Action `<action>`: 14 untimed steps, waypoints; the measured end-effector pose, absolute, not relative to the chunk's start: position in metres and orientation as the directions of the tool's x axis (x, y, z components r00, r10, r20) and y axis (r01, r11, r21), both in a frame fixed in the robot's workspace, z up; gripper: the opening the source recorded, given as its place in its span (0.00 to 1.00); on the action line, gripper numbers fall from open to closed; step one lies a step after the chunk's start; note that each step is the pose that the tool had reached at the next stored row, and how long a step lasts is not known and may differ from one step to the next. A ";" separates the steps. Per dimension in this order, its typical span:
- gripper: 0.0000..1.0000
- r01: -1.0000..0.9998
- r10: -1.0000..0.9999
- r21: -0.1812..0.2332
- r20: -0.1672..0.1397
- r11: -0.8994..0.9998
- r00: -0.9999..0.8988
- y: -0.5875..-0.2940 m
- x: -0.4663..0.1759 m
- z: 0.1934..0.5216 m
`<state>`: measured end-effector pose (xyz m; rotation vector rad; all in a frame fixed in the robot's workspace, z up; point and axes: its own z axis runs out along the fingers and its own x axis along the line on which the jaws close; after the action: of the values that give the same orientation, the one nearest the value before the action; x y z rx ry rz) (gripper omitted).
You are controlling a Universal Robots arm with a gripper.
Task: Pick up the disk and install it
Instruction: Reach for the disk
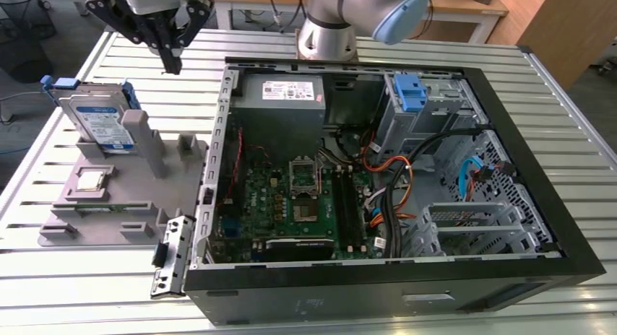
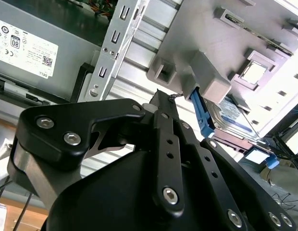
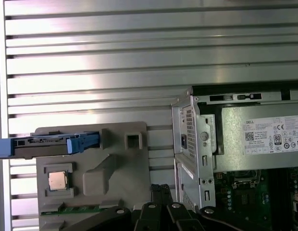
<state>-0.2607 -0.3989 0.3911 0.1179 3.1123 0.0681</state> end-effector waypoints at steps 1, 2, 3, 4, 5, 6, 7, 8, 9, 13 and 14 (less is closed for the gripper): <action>0.10 0.075 0.076 0.045 -0.025 0.996 -0.997 -0.399 -0.262 0.391; 0.10 0.075 0.076 0.045 -0.025 0.996 -0.997 -0.399 -0.264 0.391; 0.10 0.075 0.076 0.045 -0.025 0.996 -0.997 -0.399 -0.267 0.390; 0.10 0.075 0.076 0.045 -0.025 0.996 -0.997 -0.399 -0.269 0.390; 0.10 0.075 0.076 0.045 -0.025 0.996 -0.997 -0.399 -0.271 0.390; 0.10 0.075 0.076 0.045 -0.025 0.996 -0.997 -0.399 -0.274 0.390; 0.10 0.075 0.076 0.045 -0.025 0.996 -0.997 -0.399 -0.276 0.389; 0.10 0.075 0.076 0.045 -0.025 0.996 -0.997 -0.399 -0.278 0.389; 0.10 0.075 0.076 0.045 -0.025 0.996 -0.997 -0.399 -0.280 0.389; 0.10 0.075 0.076 0.045 -0.025 0.996 -0.997 -0.399 -0.291 0.388; 0.10 0.075 0.076 0.045 -0.025 0.996 -0.997 -0.399 -0.294 0.388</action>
<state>-0.2937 -0.3990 0.3882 0.1182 3.1123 0.0680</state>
